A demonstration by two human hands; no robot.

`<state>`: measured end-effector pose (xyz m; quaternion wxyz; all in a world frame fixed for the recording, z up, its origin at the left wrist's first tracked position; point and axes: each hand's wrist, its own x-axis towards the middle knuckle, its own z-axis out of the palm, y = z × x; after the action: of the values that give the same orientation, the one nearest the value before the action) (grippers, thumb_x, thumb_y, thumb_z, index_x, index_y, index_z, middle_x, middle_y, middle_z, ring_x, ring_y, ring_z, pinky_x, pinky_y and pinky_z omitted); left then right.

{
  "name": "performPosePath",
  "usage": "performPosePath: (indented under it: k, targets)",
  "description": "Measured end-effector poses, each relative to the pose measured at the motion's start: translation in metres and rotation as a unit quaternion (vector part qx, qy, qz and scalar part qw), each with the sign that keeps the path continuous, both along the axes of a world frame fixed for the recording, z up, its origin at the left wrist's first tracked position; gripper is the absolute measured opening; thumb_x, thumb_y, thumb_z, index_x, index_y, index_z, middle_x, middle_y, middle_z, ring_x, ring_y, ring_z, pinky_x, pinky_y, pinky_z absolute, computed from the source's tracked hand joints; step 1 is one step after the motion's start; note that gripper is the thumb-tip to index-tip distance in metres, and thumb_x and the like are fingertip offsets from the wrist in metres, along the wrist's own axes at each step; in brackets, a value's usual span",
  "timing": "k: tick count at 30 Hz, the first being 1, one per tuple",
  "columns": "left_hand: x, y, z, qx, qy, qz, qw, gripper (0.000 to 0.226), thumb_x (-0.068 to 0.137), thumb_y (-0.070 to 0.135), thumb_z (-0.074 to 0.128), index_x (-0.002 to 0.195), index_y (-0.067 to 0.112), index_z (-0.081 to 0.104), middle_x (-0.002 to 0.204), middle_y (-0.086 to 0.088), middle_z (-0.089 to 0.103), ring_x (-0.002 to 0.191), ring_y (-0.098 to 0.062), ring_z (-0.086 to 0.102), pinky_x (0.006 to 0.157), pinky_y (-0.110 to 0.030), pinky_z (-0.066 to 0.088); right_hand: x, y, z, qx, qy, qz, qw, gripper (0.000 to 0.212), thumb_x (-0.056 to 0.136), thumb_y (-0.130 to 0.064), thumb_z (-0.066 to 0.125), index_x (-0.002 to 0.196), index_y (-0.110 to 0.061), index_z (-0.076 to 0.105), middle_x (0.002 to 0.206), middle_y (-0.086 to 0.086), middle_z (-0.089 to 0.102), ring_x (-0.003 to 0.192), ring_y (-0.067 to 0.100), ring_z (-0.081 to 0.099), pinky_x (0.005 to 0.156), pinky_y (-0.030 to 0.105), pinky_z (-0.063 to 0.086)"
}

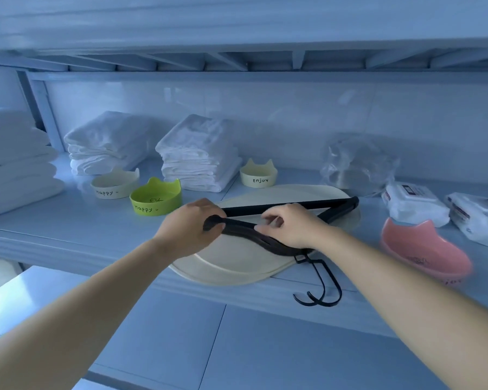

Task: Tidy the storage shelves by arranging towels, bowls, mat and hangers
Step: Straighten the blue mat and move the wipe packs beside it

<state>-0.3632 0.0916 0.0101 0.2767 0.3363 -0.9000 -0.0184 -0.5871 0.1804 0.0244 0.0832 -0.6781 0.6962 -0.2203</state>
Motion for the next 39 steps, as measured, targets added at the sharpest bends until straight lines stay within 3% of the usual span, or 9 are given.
performPosePath:
  k: [2,5,10,19,25,30,33,36,39]
  targets:
    - [-0.013,-0.007,0.005,-0.004,0.007,0.013,1.000,0.021,0.088,0.039,0.053,0.106,0.035,0.063,0.112,0.017,0.057,0.085,-0.010,0.058,0.064,-0.025,0.045,-0.015,-0.003,0.006,-0.045,-0.028,-0.019,0.998,0.040,0.083,-0.052,0.059,0.111,-0.024,0.063,0.098,-0.014,0.062,0.091,0.007,0.059,0.081,0.024,0.047]
    - [-0.034,-0.021,0.012,0.021,0.018,0.041,0.999,0.022,0.090,0.038,0.050,0.106,0.034,0.063,0.113,0.012,0.057,0.091,-0.012,0.057,0.072,-0.029,0.048,-0.044,-0.012,0.016,-0.062,-0.002,-0.032,0.998,0.031,0.087,-0.045,0.057,0.109,-0.024,0.064,0.092,-0.017,0.060,0.088,0.006,0.059,0.071,0.017,0.043]
    - [-0.067,-0.050,0.020,0.075,-0.020,0.068,0.995,0.020,0.090,0.038,0.050,0.106,0.034,0.062,0.108,0.009,0.057,0.095,-0.012,0.054,0.082,-0.035,0.050,-0.094,-0.040,0.025,-0.032,0.043,-0.040,0.998,0.029,0.089,-0.039,0.056,0.112,-0.022,0.063,0.106,-0.009,0.064,0.091,0.009,0.057,0.083,0.025,0.045]
    - [-0.094,-0.096,0.013,0.115,-0.107,0.181,0.971,0.024,0.090,0.035,0.049,0.111,0.032,0.058,0.118,0.005,0.058,0.107,-0.018,0.053,0.087,-0.033,0.046,-0.140,-0.100,0.024,0.019,0.121,0.024,0.992,0.032,0.091,-0.036,0.052,0.119,-0.020,0.059,0.117,-0.005,0.062,0.089,0.008,0.050,0.078,0.022,0.037]
    - [-0.103,-0.115,0.001,0.179,-0.157,0.219,0.946,0.048,0.090,0.041,0.051,0.134,0.022,0.044,0.139,-0.005,0.045,0.127,-0.022,0.042,0.104,-0.034,0.036,-0.122,-0.148,0.013,0.076,0.171,0.071,0.980,0.037,0.093,-0.036,0.049,0.127,-0.022,0.053,0.127,-0.002,0.057,0.100,0.012,0.051,0.080,0.021,0.034]
    - [-0.105,-0.122,-0.004,0.165,-0.193,0.229,0.940,0.053,0.088,0.048,0.050,0.124,0.009,0.053,0.132,-0.016,0.046,0.122,-0.029,0.043,0.097,-0.032,0.036,-0.105,-0.178,0.003,0.118,0.240,0.105,0.958,0.048,0.095,-0.037,0.047,0.139,-0.020,0.040,0.144,0.001,0.041,0.130,0.021,0.040,0.101,0.028,0.033]
    - [-0.103,-0.128,-0.005,0.139,-0.212,0.230,0.939,0.056,0.090,0.052,0.045,0.125,0.008,0.050,0.132,-0.018,0.040,0.125,-0.033,0.035,0.104,-0.039,0.033,-0.101,-0.191,0.000,0.127,0.254,0.130,0.950,0.049,0.097,-0.037,0.041,0.142,-0.018,0.035,0.149,0.001,0.033,0.135,0.020,0.032,0.106,0.028,0.027]
    - [-0.102,-0.132,-0.007,0.145,-0.184,0.207,0.950,0.043,0.094,0.043,0.043,0.122,0.010,0.045,0.129,-0.013,0.043,0.122,-0.032,0.042,0.099,-0.043,0.038,-0.101,-0.202,-0.004,0.142,0.244,0.130,0.951,0.053,0.098,-0.039,0.038,0.146,-0.020,0.027,0.154,-0.002,0.023,0.141,0.017,0.024,0.112,0.029,0.021]
    - [-0.099,-0.137,-0.007,0.164,-0.176,0.180,0.954,0.027,0.097,0.039,0.036,0.109,0.015,0.042,0.122,-0.010,0.052,0.108,-0.029,0.051,0.085,-0.037,0.040,-0.107,-0.209,-0.008,0.133,0.224,0.120,0.958,0.050,0.099,-0.037,0.037,0.145,-0.018,0.028,0.154,-0.001,0.021,0.141,0.017,0.020,0.112,0.028,0.018]
